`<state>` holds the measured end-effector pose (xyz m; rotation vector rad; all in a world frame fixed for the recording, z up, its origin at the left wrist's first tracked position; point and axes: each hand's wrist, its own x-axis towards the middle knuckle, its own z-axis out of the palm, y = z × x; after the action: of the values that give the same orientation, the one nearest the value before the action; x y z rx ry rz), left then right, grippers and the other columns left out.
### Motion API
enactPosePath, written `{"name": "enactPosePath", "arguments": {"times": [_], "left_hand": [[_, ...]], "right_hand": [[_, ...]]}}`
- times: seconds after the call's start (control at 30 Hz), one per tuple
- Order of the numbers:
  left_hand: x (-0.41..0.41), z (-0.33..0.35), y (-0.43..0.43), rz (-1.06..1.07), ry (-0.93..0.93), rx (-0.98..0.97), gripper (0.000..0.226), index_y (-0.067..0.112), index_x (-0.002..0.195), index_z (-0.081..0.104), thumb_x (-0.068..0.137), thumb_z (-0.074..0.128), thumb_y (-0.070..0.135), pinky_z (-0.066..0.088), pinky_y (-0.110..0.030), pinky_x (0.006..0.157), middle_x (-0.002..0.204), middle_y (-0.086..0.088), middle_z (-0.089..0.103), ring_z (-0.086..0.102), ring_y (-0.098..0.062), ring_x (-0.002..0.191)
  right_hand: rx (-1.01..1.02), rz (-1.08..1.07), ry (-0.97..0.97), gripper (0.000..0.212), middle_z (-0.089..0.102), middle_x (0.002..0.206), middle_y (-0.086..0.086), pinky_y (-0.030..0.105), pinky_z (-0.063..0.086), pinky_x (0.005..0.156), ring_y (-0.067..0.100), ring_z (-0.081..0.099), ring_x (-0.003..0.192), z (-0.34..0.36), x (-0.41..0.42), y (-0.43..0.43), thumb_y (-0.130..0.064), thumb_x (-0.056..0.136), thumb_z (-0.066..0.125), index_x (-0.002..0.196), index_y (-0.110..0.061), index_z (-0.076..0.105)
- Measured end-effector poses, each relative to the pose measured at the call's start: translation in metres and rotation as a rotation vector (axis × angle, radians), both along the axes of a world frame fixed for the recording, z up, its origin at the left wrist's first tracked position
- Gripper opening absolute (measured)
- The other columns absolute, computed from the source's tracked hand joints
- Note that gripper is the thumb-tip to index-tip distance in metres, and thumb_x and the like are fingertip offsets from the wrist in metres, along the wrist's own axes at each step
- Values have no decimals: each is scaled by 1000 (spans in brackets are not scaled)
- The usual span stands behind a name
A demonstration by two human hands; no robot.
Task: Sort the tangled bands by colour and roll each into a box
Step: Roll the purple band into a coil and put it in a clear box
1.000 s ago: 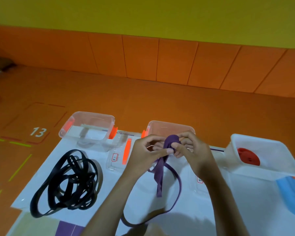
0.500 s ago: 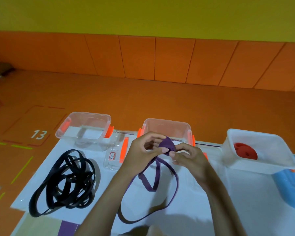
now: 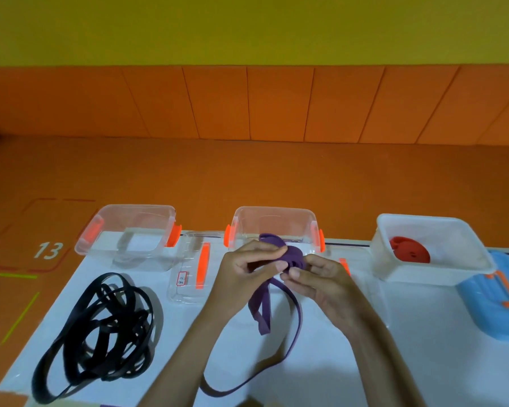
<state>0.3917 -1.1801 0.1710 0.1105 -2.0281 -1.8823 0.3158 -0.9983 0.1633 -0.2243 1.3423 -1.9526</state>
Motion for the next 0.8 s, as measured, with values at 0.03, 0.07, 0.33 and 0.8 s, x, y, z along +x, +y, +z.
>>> {"name": "enactPosePath", "arguments": {"times": [0.03, 0.07, 0.33, 0.8], "left_hand": [[-2, 1, 4, 12, 9, 13, 26, 41, 112, 82, 88, 80, 31, 53, -21, 97, 115, 8, 78, 71, -18, 115], [-4, 1, 7, 33, 14, 21, 26, 41, 114, 81, 91, 78, 28, 54, -21, 97, 116, 8, 78, 71, -18, 116], [-7, -15, 10, 223, 15, -84, 20, 26, 98, 82, 84, 88, 13, 63, -28, 85, 102, 12, 80, 77, -19, 101], [-26, -18, 19, 61, -44, -121, 25, 31, 110, 79, 93, 79, 12, 57, -27, 99, 117, 16, 78, 71, -13, 117]], "right_hand": [[-22, 12, -20, 35, 77, 109, 24, 30, 62, 87, 33, 77, 102, -2, 2, -3, -17, 75, 92, 106, -6, 81], [-24, 13, -21, 37, 78, 106, 21, 30, 61, 86, 30, 78, 98, -4, 3, -5, -19, 74, 94, 106, -6, 81], [262, -38, 275, 12, 80, 88, 2, 20, 57, 71, 9, 70, 74, -6, -8, -11, -17, 87, 85, 96, -25, 84], [113, -141, 205, 21, 77, 105, 12, 33, 64, 77, 38, 79, 87, 4, -19, 10, -8, 87, 85, 106, -13, 77]]}}
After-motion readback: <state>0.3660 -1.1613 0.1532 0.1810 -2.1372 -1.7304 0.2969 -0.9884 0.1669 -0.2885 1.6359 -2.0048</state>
